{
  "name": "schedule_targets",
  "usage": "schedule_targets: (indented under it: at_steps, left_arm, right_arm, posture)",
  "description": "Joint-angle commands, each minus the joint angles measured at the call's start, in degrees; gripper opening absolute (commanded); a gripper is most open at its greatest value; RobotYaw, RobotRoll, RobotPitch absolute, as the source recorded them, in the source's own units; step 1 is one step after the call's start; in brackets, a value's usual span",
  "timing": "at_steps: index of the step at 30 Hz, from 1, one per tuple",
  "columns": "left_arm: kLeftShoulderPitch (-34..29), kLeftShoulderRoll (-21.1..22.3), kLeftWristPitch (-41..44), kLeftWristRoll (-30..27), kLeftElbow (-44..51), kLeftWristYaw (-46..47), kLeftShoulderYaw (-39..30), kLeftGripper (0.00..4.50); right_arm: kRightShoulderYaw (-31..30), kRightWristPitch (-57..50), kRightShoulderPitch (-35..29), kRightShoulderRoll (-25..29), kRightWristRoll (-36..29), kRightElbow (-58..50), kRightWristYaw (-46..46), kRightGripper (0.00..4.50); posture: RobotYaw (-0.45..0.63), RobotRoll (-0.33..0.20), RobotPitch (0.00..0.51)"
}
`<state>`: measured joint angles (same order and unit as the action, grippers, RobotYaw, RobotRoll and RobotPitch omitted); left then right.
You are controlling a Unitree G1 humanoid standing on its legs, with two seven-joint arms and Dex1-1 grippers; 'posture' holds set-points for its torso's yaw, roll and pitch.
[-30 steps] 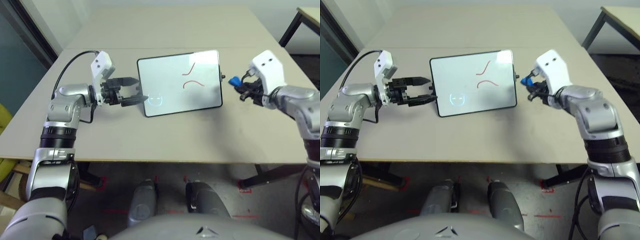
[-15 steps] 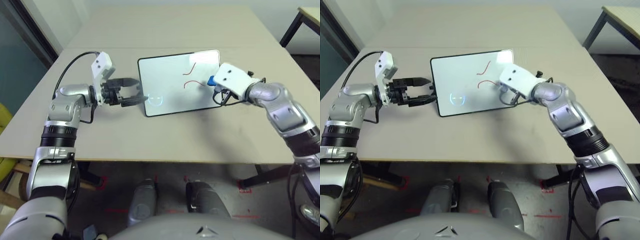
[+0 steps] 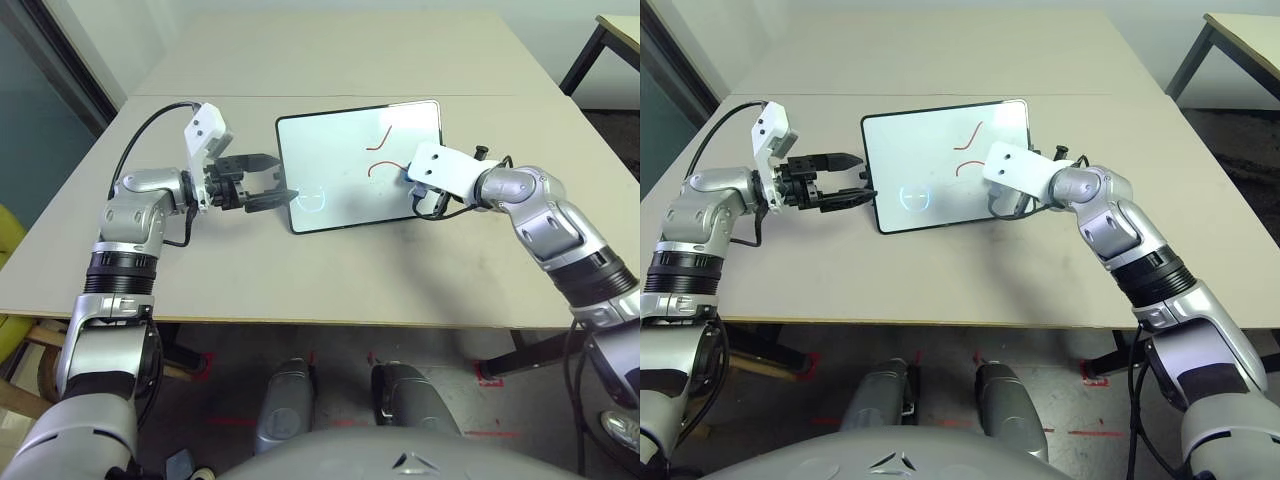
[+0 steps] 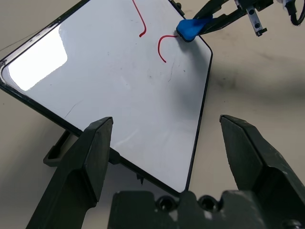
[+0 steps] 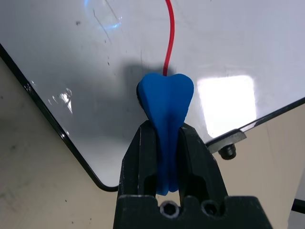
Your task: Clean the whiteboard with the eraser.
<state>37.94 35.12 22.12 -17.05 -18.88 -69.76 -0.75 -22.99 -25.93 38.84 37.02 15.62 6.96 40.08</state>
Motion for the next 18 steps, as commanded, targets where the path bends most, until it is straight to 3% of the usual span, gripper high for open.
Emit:
schedule_targets:
  at_steps: [1, 18]
  left_arm:
    - [0.91, -0.15, -0.47, -0.59, -0.22, 0.28, 0.06, 4.5]
    - [0.25, 0.13, -0.39, -0.71, 0.32, 0.62, -0.31, 4.5]
  right_arm:
    - [-0.88, 1.64, 0.75, -1.04, 2.36, 1.98, -0.15, 0.37]
    - [-2.02, 6.87, 5.77, -8.22, 7.11, 7.31, 0.4, 0.37]
  posture:
    - [0.17, 0.0, 0.058]
    - [0.19, 0.0, 0.054]
